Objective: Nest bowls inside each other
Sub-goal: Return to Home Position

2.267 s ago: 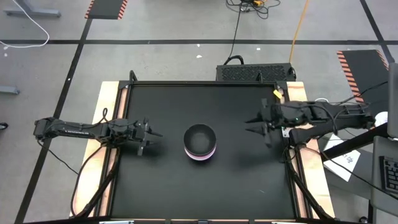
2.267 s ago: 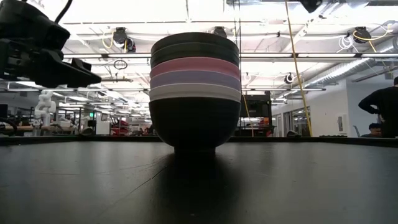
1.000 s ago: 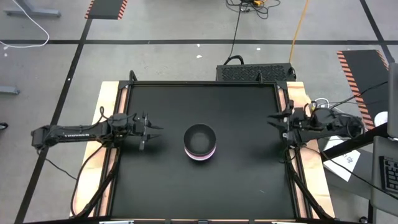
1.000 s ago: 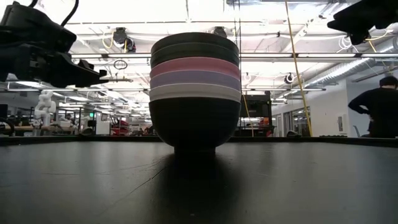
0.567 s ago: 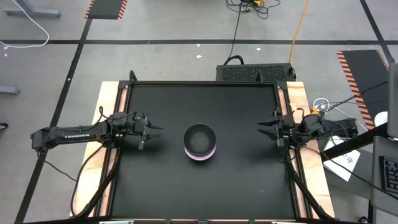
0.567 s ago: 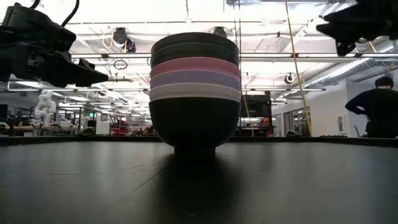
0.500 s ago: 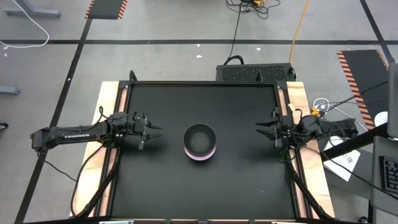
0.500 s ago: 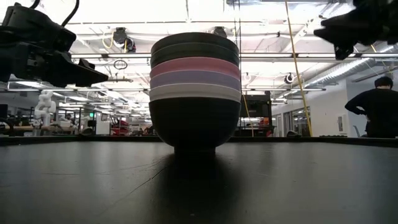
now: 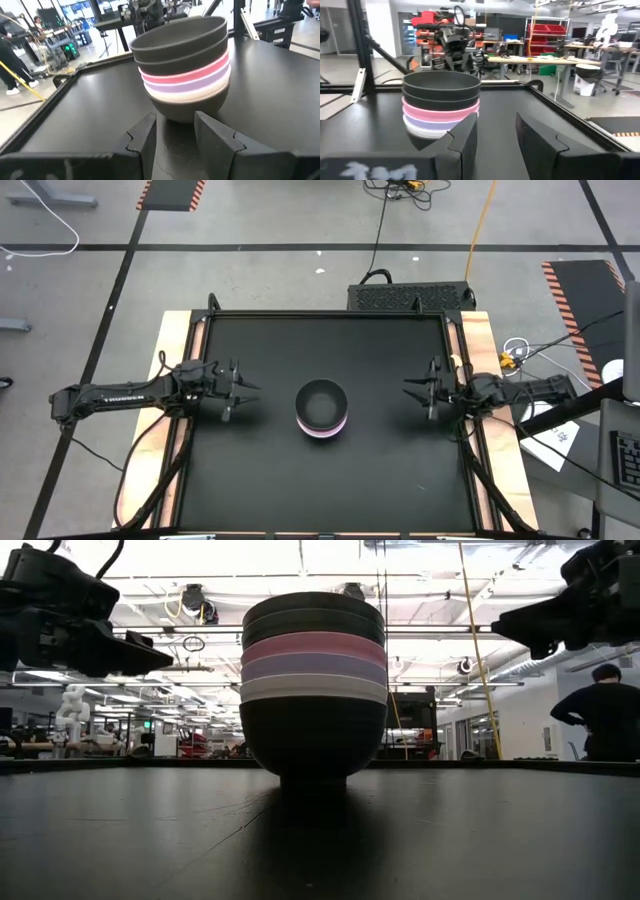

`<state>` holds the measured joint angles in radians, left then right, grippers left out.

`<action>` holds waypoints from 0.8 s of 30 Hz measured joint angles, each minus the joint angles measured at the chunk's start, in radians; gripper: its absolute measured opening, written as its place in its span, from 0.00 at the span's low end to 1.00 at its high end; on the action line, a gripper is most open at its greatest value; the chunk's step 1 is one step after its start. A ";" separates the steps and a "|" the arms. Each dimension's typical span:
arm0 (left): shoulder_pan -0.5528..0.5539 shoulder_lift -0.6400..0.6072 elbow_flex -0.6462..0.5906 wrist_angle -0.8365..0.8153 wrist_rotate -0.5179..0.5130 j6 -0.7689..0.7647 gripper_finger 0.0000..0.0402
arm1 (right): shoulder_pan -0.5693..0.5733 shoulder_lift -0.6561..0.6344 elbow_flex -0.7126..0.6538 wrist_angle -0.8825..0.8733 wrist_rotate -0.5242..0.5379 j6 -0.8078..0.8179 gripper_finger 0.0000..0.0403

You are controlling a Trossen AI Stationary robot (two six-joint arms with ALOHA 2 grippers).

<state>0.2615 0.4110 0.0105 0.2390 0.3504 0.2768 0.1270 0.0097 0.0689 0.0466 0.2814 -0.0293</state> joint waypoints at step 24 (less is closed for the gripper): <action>0.295 0.002 0.000 -0.020 0.118 -0.082 0.34 | -0.464 0.031 -0.007 -0.038 -0.439 0.105 0.31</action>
<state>0.5569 0.4126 0.0105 0.2190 0.4680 0.1949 -0.3368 0.0404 0.0616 0.0082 -0.1577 0.0757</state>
